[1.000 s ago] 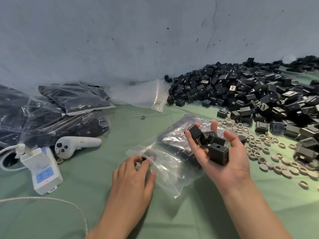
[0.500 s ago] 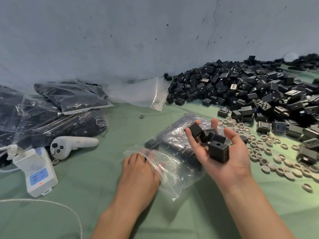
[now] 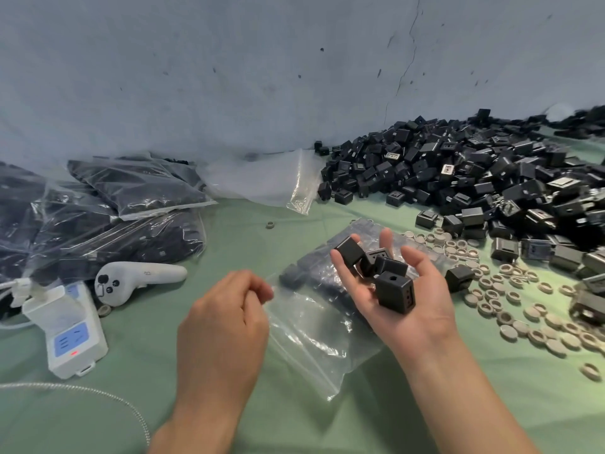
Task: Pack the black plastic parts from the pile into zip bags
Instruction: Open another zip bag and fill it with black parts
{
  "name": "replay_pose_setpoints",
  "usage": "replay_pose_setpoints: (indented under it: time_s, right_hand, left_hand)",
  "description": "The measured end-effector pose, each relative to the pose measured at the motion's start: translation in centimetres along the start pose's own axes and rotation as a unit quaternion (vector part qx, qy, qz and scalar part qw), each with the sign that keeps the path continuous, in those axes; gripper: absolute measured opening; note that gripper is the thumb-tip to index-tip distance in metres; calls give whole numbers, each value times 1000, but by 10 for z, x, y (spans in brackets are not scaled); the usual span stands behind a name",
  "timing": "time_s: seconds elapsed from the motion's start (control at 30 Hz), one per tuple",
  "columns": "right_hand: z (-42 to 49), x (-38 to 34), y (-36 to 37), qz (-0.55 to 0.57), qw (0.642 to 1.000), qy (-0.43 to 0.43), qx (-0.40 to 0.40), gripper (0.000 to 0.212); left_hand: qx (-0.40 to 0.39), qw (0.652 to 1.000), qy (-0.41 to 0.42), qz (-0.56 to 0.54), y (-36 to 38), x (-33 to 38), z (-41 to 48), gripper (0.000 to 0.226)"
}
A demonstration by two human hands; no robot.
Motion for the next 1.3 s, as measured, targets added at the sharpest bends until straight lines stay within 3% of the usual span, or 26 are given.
replay_pose_setpoints:
  time_s: [0.07, 0.17, 0.23, 0.43, 0.53, 0.63, 0.73, 0.87, 0.93, 1.0, 1.17, 1.3]
  right_hand:
    - [-1, 6, 1, -5, 1000, 17, -1, 21]
    - [-3, 15, 1, -27, 998, 51, -6, 21]
    - [-6, 23, -1, -54, 995, 81, -9, 23]
    - [-17, 38, -8, -80, 990, 114, 0, 23]
    - [-22, 37, -11, -85, 990, 113, 3, 23]
    - [-24, 37, -11, -87, 991, 105, 5, 22]
    - [-24, 28, -11, -72, 994, 79, 25, 21]
    - [-28, 11, -10, -68, 996, 41, 26, 21]
    - [-30, 5, -8, -68, 997, 30, 24, 21]
    - [-30, 2, -8, -65, 997, 22, 26, 20]
    - [-33, -1, -9, -70, 997, 17, 32, 19]
    - [-35, -8, -9, -76, 997, 12, 29, 20]
  left_hand:
    - [15, 995, 25, -91, 0, 18, 2, 25]
    - [-44, 983, 8, -176, 23, 29, 1, 17]
    - [-79, 977, -24, -197, 38, 28, -1, 25]
    - [-125, 968, -49, -210, 48, 27, -8, 15]
    - [-97, 954, -79, -272, 38, 25, -14, 19]
    - [-1, 940, -121, -321, 12, 11, -13, 24]
    - [13, 952, -168, -258, -7, -22, -12, 24]
    - [-111, 961, -229, -105, 4, -61, -31, 34]
    - [-149, 972, -178, -37, 13, -59, -38, 40]
    - [-136, 985, -104, 4, 18, -45, -42, 43]
    - [-136, 990, 1, -24, 36, -11, -49, 45]
    - [-99, 989, -40, -106, 25, -19, -51, 27]
Point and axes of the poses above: each hand's wrist, its own z-axis towards the middle knuckle, its own y-axis out of the palm, x = y × z, the point moved 6 cm from there along z, towards the middle knuckle, and after that the axes turned 4 degrees about y, right-handed, at the moved point
